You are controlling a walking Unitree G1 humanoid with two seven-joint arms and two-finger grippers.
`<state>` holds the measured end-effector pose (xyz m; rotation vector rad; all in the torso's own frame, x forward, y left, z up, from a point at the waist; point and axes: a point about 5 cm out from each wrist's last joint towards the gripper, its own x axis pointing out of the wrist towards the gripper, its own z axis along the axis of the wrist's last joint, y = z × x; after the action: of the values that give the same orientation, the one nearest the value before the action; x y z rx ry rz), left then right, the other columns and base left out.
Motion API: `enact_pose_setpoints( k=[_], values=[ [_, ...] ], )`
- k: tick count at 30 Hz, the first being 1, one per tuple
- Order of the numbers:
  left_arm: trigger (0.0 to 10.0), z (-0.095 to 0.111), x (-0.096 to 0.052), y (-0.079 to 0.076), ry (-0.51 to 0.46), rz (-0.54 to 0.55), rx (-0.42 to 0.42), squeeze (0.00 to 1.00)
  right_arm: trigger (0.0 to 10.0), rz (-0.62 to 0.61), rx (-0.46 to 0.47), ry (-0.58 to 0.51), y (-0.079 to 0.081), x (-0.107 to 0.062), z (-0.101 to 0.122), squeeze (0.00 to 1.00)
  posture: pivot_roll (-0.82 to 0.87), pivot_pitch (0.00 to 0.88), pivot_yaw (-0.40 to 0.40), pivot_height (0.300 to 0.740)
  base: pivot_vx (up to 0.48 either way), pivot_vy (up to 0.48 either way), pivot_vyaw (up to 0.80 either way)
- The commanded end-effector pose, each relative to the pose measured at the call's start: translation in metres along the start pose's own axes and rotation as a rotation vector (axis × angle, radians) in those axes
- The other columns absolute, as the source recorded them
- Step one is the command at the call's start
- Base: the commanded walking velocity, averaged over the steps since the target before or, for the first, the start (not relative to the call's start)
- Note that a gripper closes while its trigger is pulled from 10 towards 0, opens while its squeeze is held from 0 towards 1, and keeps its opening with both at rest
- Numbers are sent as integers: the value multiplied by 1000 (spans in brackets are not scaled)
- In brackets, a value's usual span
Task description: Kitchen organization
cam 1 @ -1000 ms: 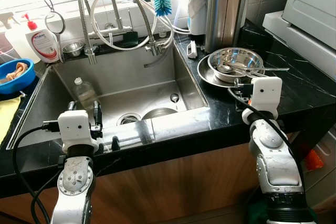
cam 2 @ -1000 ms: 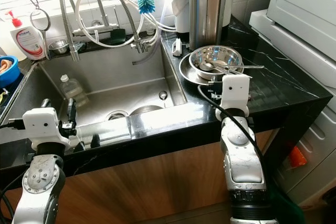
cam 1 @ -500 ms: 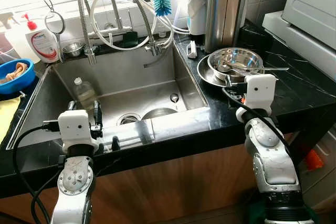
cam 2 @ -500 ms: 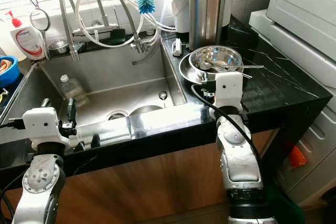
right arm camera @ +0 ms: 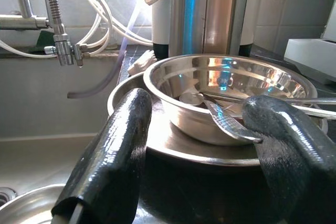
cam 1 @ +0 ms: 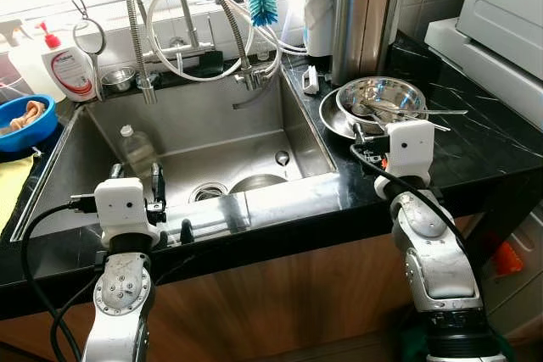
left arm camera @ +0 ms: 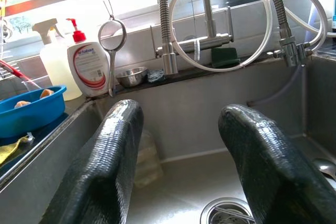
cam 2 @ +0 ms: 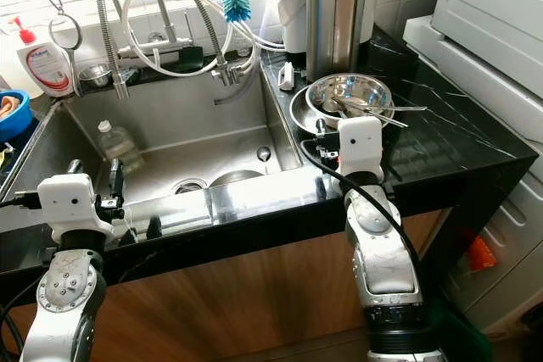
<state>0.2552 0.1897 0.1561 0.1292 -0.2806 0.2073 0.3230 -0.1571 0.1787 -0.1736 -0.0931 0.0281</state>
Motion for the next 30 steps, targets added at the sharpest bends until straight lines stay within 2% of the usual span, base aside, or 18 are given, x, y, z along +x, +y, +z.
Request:
enact_pose_setpoints(
  k=[1, 11, 14, 17, 30],
  values=[
    [10000, -1, 1, 2, 5, 2, 24, 0, 10000, 4, -4, 8, 3, 2, 1, 0, -230, 0, 130, 740, 0, 0, 0],
    [10000, -2, 1, 1, 6, 1, 21, 0, 10000, -42, 1, 2, -3, 2, 3, 0, -229, 0, 128, 740, 0, 0, 0],
    [10000, -2, 1, 1, 6, 2, 19, 0, 10000, -59, -27, 44, -5, 3, -3, 0, -228, 0, 126, 740, 0, 0, 0],
    [10000, -1, 1, 0, 4, 1, 17, 0, 10000, -61, -50, 42, -6, 4, -2, 0, -228, 0, 125, 740, 0, 0, 0],
    [10000, -1, 0, 0, 4, 8, 17, 0, 10000, -62, -34, 18, -6, 8, 3, 0, -225, 0, 121, 740, 0, 0, 0]
  ],
)
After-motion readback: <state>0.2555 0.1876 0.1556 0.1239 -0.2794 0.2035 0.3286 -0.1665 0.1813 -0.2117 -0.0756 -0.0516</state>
